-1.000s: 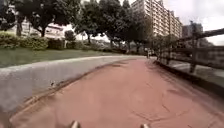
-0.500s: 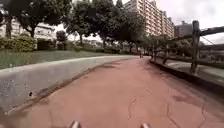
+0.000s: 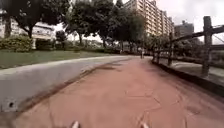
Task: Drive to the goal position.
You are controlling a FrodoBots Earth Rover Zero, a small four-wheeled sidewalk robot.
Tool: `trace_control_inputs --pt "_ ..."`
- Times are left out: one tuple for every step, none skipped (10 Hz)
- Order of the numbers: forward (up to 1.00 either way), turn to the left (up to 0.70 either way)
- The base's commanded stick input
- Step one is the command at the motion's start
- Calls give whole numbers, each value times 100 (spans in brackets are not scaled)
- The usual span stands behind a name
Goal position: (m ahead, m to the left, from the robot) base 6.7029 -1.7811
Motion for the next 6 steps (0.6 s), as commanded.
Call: trace_control_inputs --pt "70 0" --pt "70 0" --pt "70 -7" --pt "70 -35" --pt "70 -35" --pt "70 -15"
